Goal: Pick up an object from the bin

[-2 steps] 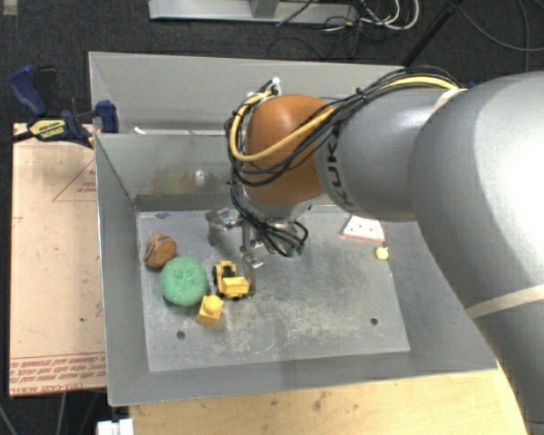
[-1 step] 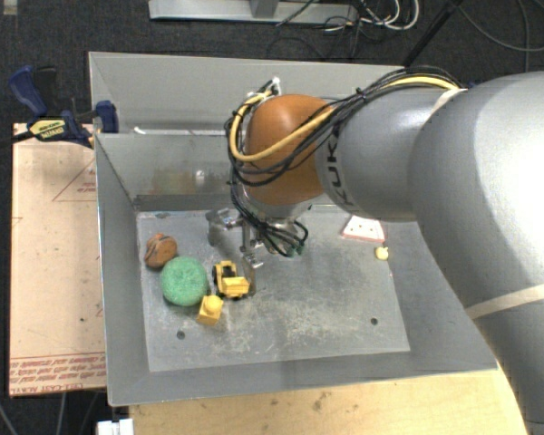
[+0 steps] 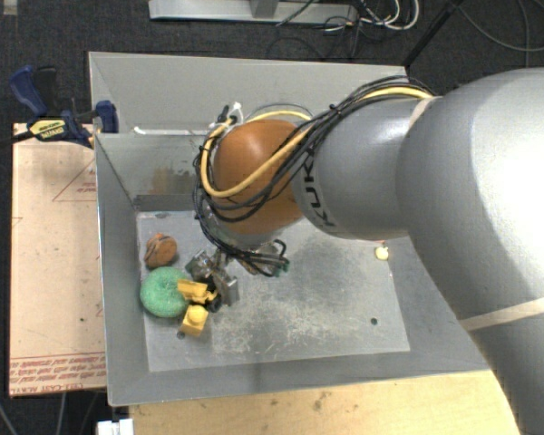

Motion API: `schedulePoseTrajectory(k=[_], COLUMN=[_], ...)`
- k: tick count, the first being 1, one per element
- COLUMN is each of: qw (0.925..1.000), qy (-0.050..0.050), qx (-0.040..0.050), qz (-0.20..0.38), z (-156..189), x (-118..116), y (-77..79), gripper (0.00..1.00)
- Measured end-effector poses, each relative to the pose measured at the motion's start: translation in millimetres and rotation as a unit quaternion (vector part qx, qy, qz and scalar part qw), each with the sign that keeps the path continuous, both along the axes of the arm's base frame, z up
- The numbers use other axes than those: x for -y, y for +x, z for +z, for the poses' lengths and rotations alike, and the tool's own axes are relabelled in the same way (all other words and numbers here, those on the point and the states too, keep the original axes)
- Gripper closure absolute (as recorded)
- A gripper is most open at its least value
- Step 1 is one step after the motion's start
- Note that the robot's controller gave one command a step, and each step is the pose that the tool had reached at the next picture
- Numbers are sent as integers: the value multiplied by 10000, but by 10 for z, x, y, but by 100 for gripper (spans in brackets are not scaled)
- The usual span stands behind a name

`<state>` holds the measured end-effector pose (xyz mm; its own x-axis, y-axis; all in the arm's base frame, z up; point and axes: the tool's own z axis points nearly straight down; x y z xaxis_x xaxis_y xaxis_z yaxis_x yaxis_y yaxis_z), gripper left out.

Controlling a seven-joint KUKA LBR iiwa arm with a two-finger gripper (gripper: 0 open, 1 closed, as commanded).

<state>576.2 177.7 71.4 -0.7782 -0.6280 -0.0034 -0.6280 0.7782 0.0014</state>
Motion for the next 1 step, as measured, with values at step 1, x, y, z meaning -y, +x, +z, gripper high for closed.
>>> schedulePoseTrajectory(k=[1], qw=[10000], qy=[0], qx=[0], qz=[-2], z=[0], x=[1], y=[0], gripper=[100])
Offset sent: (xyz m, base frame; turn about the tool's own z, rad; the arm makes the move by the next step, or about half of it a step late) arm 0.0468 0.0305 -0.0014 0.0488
